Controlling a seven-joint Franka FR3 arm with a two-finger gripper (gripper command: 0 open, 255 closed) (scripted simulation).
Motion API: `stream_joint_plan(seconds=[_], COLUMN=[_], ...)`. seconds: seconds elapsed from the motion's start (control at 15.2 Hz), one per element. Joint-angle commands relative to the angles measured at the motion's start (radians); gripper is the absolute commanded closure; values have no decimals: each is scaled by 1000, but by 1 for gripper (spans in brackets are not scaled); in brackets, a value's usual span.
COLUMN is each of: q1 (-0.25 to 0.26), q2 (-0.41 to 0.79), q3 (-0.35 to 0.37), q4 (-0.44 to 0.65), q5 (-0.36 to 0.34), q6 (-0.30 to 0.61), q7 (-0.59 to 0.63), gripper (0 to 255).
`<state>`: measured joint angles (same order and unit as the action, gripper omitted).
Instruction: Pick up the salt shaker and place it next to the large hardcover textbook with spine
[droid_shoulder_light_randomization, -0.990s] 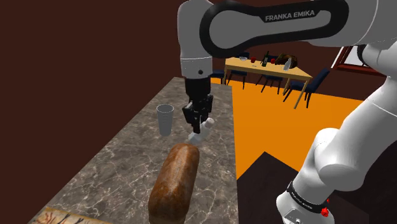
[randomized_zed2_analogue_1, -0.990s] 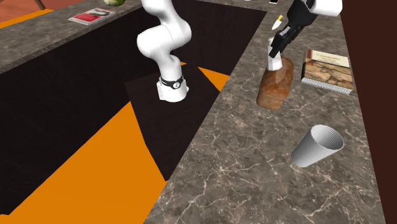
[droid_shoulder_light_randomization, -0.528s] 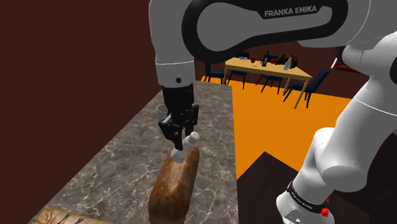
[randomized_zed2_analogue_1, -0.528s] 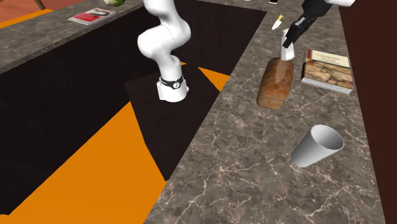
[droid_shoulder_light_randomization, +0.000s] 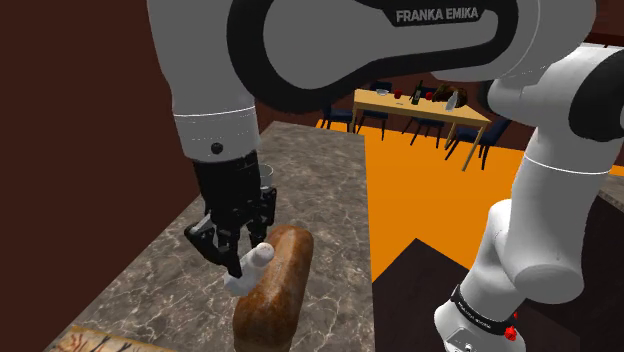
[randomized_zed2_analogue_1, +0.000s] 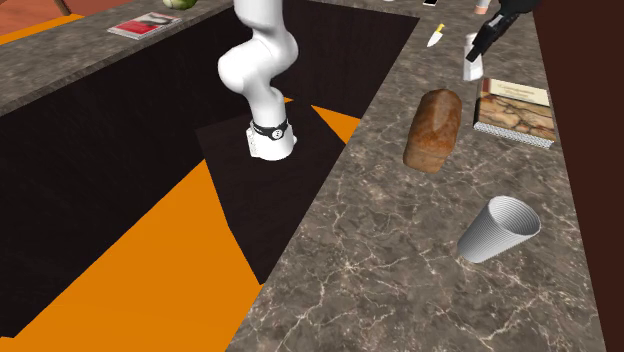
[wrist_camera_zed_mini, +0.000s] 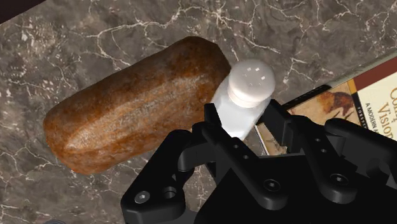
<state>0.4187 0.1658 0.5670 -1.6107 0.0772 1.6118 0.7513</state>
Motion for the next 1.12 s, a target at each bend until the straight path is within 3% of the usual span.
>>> stream_joint_plan(seconds=[0.0,0.2,0.26,1.06], q1=[43,119,169,150], q2=[81,194,266,258], q3=[16,29,33,23], q4=[89,229,324,150], q5=[-38,-93,-128,-123], q6=[-13,-44,-71,93], q7=[62,142,184,164], gripper=[255,255,255,255])
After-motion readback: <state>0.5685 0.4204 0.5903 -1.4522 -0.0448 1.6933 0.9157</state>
